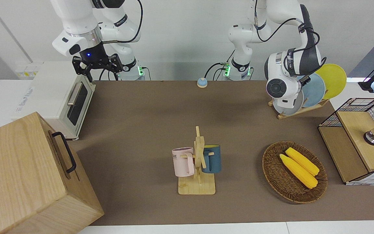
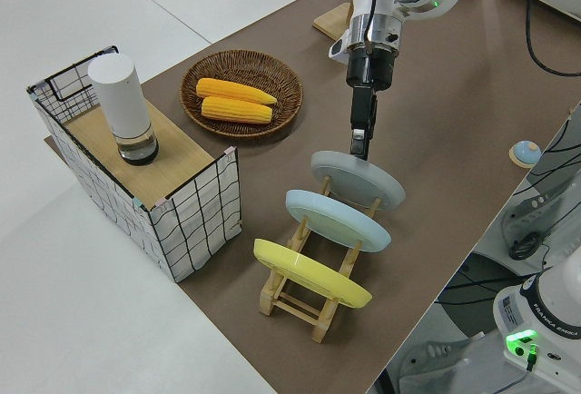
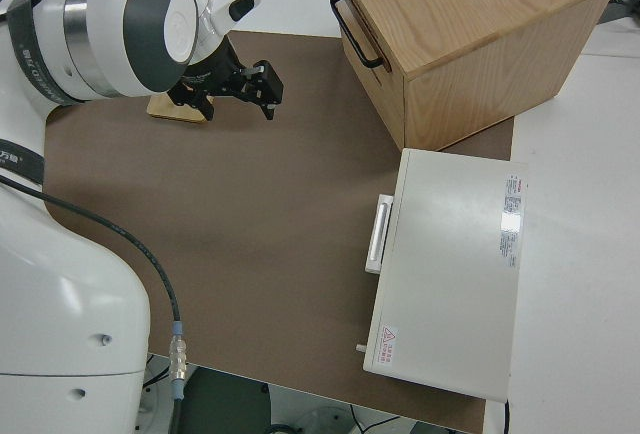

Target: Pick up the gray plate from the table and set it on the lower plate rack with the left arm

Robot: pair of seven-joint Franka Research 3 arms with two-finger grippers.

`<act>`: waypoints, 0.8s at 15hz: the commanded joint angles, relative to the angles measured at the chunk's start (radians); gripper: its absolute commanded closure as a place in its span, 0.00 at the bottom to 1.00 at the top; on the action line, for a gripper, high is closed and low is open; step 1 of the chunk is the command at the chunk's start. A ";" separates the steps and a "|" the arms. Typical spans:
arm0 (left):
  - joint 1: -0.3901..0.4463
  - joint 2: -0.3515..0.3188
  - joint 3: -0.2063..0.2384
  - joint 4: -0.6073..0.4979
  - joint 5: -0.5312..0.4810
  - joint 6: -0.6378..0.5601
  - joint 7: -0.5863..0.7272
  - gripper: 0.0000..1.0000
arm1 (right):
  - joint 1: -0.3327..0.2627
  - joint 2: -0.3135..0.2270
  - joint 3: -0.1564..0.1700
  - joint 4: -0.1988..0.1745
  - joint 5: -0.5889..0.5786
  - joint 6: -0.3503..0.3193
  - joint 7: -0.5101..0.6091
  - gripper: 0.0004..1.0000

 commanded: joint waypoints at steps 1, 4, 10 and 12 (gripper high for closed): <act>-0.011 -0.007 0.007 0.016 -0.045 0.007 -0.001 0.01 | -0.019 -0.003 0.017 0.009 -0.001 -0.014 0.012 0.02; -0.006 -0.008 0.021 0.104 -0.258 0.060 -0.015 0.01 | -0.019 -0.003 0.017 0.009 -0.001 -0.014 0.012 0.02; -0.014 -0.028 0.030 0.138 -0.498 0.310 -0.196 0.01 | -0.019 -0.001 0.017 0.009 -0.001 -0.014 0.012 0.02; -0.015 -0.033 0.010 0.139 -0.477 0.341 -0.199 0.01 | -0.019 -0.003 0.017 0.009 -0.001 -0.014 0.012 0.02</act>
